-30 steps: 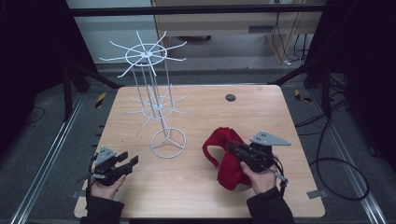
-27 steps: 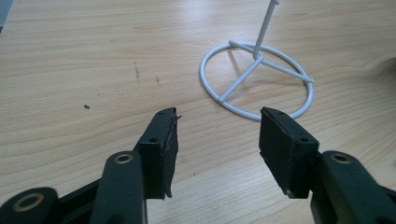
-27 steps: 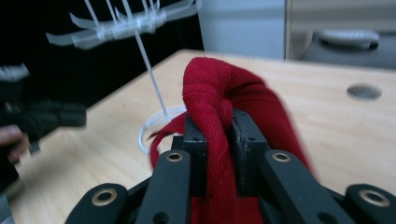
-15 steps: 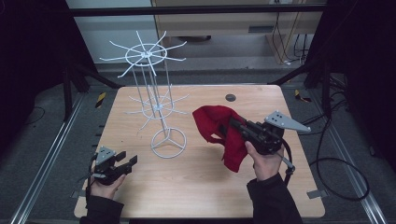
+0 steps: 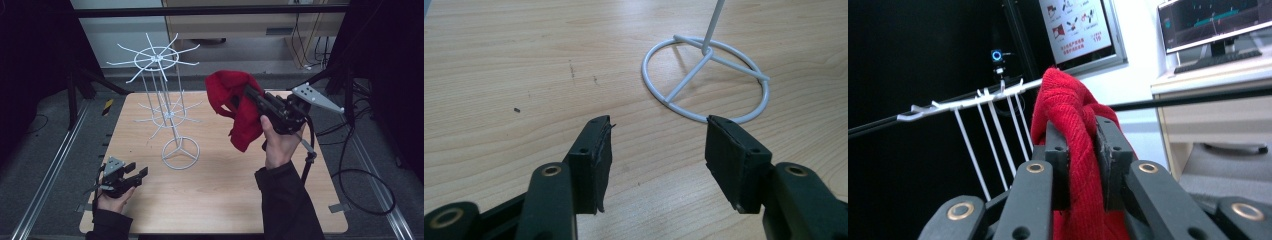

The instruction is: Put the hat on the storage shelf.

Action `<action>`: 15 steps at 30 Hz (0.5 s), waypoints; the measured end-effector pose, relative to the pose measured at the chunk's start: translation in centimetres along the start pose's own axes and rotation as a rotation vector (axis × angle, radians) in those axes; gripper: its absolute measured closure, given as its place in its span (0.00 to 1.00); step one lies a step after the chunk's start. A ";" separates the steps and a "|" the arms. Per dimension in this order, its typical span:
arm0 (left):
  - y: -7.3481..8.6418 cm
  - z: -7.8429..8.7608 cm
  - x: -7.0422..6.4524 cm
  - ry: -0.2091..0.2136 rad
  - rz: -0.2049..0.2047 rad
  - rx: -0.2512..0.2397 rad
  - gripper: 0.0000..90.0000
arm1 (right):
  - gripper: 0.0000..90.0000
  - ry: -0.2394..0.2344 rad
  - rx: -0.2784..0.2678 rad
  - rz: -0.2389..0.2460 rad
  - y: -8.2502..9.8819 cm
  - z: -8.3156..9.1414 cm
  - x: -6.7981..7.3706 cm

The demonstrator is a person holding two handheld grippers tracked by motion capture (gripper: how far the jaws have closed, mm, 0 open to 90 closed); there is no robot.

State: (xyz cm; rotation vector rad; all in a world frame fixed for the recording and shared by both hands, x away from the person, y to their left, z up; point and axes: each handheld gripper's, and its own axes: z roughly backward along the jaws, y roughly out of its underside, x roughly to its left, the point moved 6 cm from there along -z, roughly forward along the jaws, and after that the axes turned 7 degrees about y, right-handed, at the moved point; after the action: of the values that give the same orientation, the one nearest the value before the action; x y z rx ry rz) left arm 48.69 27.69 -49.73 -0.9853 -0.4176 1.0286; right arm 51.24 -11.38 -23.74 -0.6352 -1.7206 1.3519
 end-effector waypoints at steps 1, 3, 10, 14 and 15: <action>0.0 0.0 0.0 0.000 0.000 0.000 0.49 | 0.88 0.000 0.000 0.000 0.0 0.0 0.0; 0.0 0.0 0.0 0.002 -0.002 0.004 0.49 | 0.88 0.004 -0.019 0.010 -1.3 -0.7 0.5; 0.0 -0.1 -0.1 0.003 -0.007 0.006 0.49 | 0.88 0.009 -0.056 0.028 -4.3 -2.1 1.5; 0.0 -0.1 -0.1 0.005 -0.006 0.007 0.49 | 0.88 0.006 -0.087 0.019 -6.0 -2.3 1.9; 0.0 -0.1 -0.1 0.006 -0.006 0.003 0.49 | 0.88 0.005 -0.094 0.018 -6.4 -2.3 2.0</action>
State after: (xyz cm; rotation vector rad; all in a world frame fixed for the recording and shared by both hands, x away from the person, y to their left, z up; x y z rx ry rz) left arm 48.72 27.53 -49.79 -0.9835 -0.4133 1.0206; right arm 52.82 -10.39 -16.83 -0.7077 -1.7869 1.2867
